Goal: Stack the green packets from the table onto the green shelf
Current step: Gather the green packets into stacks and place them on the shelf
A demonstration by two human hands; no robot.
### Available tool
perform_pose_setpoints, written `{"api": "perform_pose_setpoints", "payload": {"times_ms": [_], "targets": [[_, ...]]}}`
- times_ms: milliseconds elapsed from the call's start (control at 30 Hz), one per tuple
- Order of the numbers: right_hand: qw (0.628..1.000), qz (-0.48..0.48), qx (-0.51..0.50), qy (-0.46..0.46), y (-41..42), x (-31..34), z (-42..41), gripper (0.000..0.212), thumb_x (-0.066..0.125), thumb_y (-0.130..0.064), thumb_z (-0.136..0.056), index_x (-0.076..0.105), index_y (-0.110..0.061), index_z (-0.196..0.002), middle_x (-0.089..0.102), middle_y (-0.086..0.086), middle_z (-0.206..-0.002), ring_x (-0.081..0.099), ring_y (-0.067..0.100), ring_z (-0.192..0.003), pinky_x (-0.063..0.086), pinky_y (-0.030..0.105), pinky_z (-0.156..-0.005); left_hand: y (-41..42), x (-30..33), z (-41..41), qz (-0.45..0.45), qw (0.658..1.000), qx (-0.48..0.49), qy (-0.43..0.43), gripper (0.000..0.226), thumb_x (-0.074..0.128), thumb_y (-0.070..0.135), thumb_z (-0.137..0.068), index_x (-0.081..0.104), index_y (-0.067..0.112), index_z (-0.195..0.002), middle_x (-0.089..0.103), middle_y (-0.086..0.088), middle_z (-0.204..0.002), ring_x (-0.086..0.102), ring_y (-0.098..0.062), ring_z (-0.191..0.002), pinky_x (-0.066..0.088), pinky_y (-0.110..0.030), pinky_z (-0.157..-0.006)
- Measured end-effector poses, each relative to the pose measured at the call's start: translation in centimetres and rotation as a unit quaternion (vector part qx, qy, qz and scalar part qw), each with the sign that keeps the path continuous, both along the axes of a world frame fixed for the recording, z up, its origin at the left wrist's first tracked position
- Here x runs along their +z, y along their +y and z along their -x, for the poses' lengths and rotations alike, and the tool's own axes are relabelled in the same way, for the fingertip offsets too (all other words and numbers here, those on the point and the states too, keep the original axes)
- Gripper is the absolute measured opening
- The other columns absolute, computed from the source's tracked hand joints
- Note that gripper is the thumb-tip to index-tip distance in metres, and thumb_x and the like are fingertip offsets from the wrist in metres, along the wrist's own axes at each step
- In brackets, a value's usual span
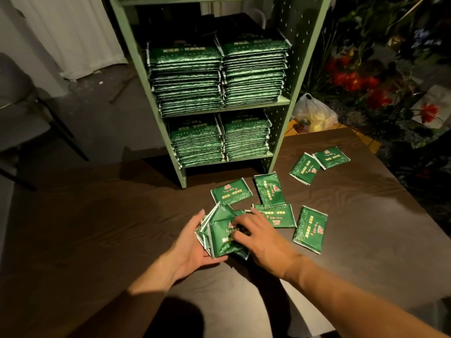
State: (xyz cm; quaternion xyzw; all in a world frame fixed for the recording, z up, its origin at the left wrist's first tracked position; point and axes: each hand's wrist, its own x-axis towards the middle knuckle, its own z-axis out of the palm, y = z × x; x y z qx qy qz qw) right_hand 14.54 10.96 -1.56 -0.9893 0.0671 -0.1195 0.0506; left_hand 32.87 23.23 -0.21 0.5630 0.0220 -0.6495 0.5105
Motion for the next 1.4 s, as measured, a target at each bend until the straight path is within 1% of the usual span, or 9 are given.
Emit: {"api": "perform_pose_setpoints", "payload": {"times_ms": [267,367,467,567,667,867,1033,1133,1400], "targets": [[0.983,-0.172,-0.058,0.005,2.6,0.2,-0.8,0.060,0.067,-0.039,-0.077,0.047,-0.022,-0.131,0.037,0.002,-0.148,0.034,0.017,-0.139,0.027,0.038,-0.119,2.0,-2.2,-1.8,0.000,0.993,0.080,-0.082,0.046,0.070,0.012,-0.092,0.055,0.011,-0.135,0.073,-0.019,-0.116,0.072,-0.036,-0.104,0.057,-0.059,-0.090],[0.827,-0.468,-0.301,-0.077,3.4,1.0,-1.8,0.057,0.077,-0.044,-0.082,0.046,-0.025,-0.127,0.051,-0.008,-0.122,0.054,0.003,-0.108,0.046,0.022,-0.097,2.9,-2.5,-3.2,0.016,0.993,0.080,-0.082,0.058,0.073,0.009,-0.087,0.049,0.012,-0.140,0.071,-0.018,-0.122,0.071,-0.035,-0.108,0.055,-0.060,-0.093],[0.631,-0.680,-0.372,-0.033,3.6,0.0,-3.0,0.036,0.082,-0.031,-0.081,0.057,-0.017,-0.102,0.059,0.004,-0.085,0.057,0.018,-0.075,0.050,0.034,-0.075,3.3,-2.3,-2.9,0.043,0.995,0.058,-0.067,0.047,0.066,-0.005,-0.089,0.055,0.007,-0.133,0.071,-0.021,-0.119,0.069,-0.039,-0.111,0.050,-0.060,-0.101],[0.640,-0.691,-0.334,0.039,4.0,-1.4,-2.9,0.033,0.081,-0.016,-0.083,0.051,-0.017,-0.070,0.045,0.003,-0.065,0.044,0.020,-0.066,0.043,0.033,-0.070,3.3,-2.1,-2.7,0.041,0.995,0.054,-0.070,0.043,0.066,0.000,-0.091,0.056,0.007,-0.132,0.072,-0.023,-0.116,0.069,-0.042,-0.108,0.051,-0.063,-0.099],[0.651,-0.689,-0.312,0.063,4.6,-1.3,-2.7,0.026,0.076,-0.007,-0.087,0.053,-0.010,-0.074,0.043,-0.001,-0.062,0.041,0.017,-0.064,0.042,0.028,-0.065,3.6,-2.2,-3.4,0.051,0.994,0.077,-0.051,0.042,0.063,0.003,-0.094,0.054,0.004,-0.135,0.071,-0.023,-0.119,0.067,-0.041,-0.114,0.048,-0.061,-0.103],[0.553,-0.770,-0.316,-0.037,5.3,-0.5,-3.5,0.015,0.066,0.004,-0.090,0.076,-0.005,-0.097,0.075,0.018,-0.103,0.070,0.026,-0.089,0.057,0.040,-0.087,4.6,-1.7,-3.9,0.063,0.996,0.042,-0.056,0.042,0.053,-0.018,-0.090,0.058,0.002,-0.127,0.072,-0.023,-0.117,0.068,-0.040,-0.110,0.049,-0.059,-0.102],[0.580,-0.726,-0.365,-0.061,5.1,0.3,-3.9,0.020,0.065,0.004,-0.092,0.069,-0.010,-0.079,0.072,0.000,-0.072,0.066,0.011,-0.067,0.052,0.019,-0.062,4.6,-0.9,-3.9,0.066,0.996,0.046,-0.045,0.028,0.052,0.026,-0.104,0.066,0.011,-0.124,0.073,-0.016,-0.118,0.070,-0.032,-0.109,0.054,-0.051,-0.096],[0.594,-0.714,-0.365,-0.067,5.0,0.5,-4.1,0.024,0.061,0.004,-0.094,0.063,-0.011,-0.076,0.066,-0.007,-0.059,0.061,0.005,-0.056,0.047,0.014,-0.055,4.5,-1.0,-4.5,0.069,0.994,0.065,-0.052,0.028,0.051,0.022,-0.105,0.062,0.011,-0.128,0.074,-0.015,-0.117,0.069,-0.032,-0.111,0.053,-0.054,-0.098],[0.583,-0.701,-0.402,-0.083,4.6,0.5,-4.4,0.016,0.058,0.000,-0.097,0.056,-0.010,-0.086,0.064,0.012,-0.087,0.057,0.023,-0.078,0.047,0.032,-0.068,5.0,-1.0,-5.2,0.037,0.992,0.034,-0.113,0.029,0.061,0.012,-0.100,0.060,0.012,-0.129,0.073,-0.013,-0.118,0.069,-0.034,-0.111,0.051,-0.057,-0.101]]}}
